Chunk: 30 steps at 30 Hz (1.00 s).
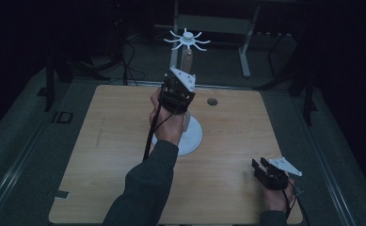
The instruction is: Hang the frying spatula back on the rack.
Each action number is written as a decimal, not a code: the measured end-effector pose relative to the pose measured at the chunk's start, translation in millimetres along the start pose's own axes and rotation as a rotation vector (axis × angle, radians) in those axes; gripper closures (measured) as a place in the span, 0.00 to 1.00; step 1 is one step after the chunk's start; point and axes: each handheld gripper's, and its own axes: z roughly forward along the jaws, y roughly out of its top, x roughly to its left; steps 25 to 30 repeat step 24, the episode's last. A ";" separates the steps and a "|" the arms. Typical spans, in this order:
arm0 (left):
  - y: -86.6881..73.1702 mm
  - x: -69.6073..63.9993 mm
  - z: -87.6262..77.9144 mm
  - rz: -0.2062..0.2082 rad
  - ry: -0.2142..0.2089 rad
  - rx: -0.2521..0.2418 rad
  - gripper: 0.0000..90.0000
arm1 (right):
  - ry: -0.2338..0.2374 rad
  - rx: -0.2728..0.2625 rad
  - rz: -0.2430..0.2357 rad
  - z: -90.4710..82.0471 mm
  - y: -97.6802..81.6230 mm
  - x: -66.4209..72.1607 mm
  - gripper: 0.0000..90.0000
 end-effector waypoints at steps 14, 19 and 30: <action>0.4 1.8 -7.6 0.005 -0.100 0.004 0.53 | 0.001 0.011 -0.007 1.4 -0.3 1.7 0.64; -0.7 2.6 -10.3 0.013 -0.151 -0.001 0.52 | 0.002 0.013 -0.007 1.7 -0.4 1.2 0.64; -4.9 3.9 -16.8 0.015 -0.181 -0.004 0.51 | 0.004 0.024 -0.006 2.9 -0.7 1.0 0.63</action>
